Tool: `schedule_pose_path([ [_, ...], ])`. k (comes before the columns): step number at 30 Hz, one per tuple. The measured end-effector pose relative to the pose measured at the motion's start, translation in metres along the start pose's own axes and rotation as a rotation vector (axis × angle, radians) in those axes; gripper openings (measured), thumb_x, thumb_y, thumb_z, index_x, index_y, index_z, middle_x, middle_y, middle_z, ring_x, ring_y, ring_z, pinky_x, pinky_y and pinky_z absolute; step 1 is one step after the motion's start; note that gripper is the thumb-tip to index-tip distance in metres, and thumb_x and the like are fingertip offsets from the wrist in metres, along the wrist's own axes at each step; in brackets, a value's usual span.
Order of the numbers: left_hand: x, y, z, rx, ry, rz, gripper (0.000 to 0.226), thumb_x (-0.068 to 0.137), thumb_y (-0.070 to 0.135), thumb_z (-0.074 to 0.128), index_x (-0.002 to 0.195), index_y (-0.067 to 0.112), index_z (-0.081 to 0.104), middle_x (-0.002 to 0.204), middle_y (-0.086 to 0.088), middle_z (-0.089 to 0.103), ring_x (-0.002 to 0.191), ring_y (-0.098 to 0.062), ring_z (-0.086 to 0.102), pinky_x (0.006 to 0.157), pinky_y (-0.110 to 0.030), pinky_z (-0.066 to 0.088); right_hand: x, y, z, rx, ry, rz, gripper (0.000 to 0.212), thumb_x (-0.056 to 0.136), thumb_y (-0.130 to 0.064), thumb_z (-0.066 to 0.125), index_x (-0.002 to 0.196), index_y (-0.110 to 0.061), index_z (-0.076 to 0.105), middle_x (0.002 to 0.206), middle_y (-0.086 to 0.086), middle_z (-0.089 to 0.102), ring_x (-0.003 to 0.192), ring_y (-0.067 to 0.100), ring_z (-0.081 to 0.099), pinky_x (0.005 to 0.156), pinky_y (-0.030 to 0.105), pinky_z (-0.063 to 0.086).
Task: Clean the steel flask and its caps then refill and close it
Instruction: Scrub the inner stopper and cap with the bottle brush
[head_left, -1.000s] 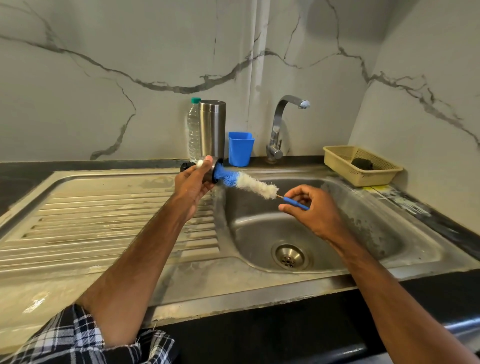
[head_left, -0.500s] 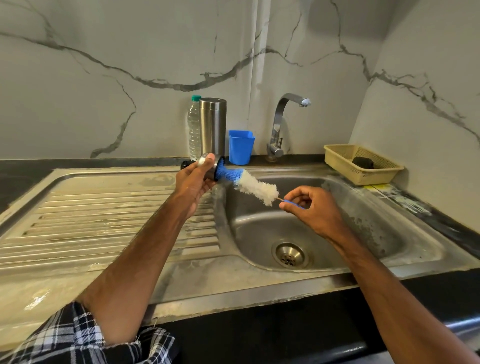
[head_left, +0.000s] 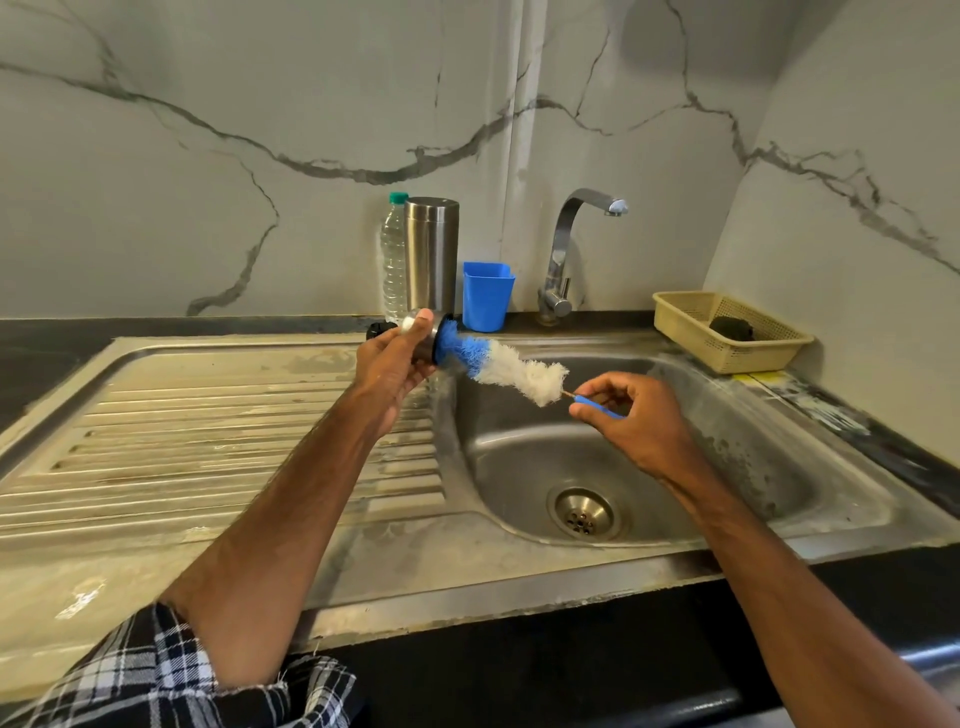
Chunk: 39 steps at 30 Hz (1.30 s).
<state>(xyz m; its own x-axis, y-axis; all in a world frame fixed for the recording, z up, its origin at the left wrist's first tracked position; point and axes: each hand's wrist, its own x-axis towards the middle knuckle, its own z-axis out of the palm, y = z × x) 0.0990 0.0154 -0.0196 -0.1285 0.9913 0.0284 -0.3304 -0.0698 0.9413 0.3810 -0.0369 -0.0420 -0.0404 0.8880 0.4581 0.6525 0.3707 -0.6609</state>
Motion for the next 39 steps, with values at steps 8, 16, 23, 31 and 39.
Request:
schedule_pose_path([
  [8,0.003,0.0,-0.001,-0.01,-0.039,-0.003,0.025,0.094,0.033,0.07,0.1,0.009,0.068,0.113,-0.021,0.07,0.103,-0.028,0.068,0.093,-0.038,0.059,-0.005,-0.002,0.003,-0.047,-0.198,0.02,0.033,0.101,-0.037,0.056,0.076,-0.023,0.073,0.055,-0.003,0.056,0.049,0.007,0.046,0.056,0.03,0.04],
  [16,0.002,0.003,0.002,0.007,-0.031,0.047,0.02,0.097,0.029,0.068,0.099,0.009,0.069,0.106,-0.016,0.073,0.101,-0.026,0.073,0.08,-0.03,0.062,0.002,0.007,-0.012,-0.126,0.072,-0.041,0.012,0.091,-0.029,0.072,0.101,-0.028,0.078,0.081,-0.017,0.075,0.078,-0.002,0.069,0.08,0.033,0.059],
  [23,0.003,0.002,0.003,0.06,-0.075,0.088,0.029,0.097,0.029,0.066,0.11,0.003,0.07,0.11,-0.017,0.073,0.105,-0.025,0.072,0.083,-0.032,0.061,0.005,0.011,-0.005,-0.239,0.247,-0.123,0.023,0.09,-0.032,0.073,0.111,-0.023,0.076,0.095,-0.006,0.077,0.087,0.014,0.067,0.081,0.047,0.056],
  [31,0.005,-0.001,0.006,0.01,-0.072,0.063,0.033,0.093,0.019,0.072,0.12,-0.001,0.067,0.116,-0.018,0.072,0.106,-0.027,0.072,0.08,-0.032,0.062,0.007,0.014,-0.015,-0.355,0.405,-0.075,0.022,0.091,-0.036,0.07,0.111,-0.029,0.075,0.107,-0.007,0.074,0.107,0.016,0.055,0.094,0.035,0.02],
  [39,0.004,-0.002,0.011,0.006,-0.061,0.054,0.026,0.093,0.021,0.072,0.11,0.002,0.072,0.107,-0.016,0.075,0.102,-0.026,0.074,0.087,-0.038,0.061,0.008,0.012,-0.021,-0.324,0.443,-0.056,0.017,0.093,-0.034,0.069,0.107,-0.028,0.076,0.108,-0.007,0.073,0.111,0.016,0.052,0.091,0.03,0.015],
])
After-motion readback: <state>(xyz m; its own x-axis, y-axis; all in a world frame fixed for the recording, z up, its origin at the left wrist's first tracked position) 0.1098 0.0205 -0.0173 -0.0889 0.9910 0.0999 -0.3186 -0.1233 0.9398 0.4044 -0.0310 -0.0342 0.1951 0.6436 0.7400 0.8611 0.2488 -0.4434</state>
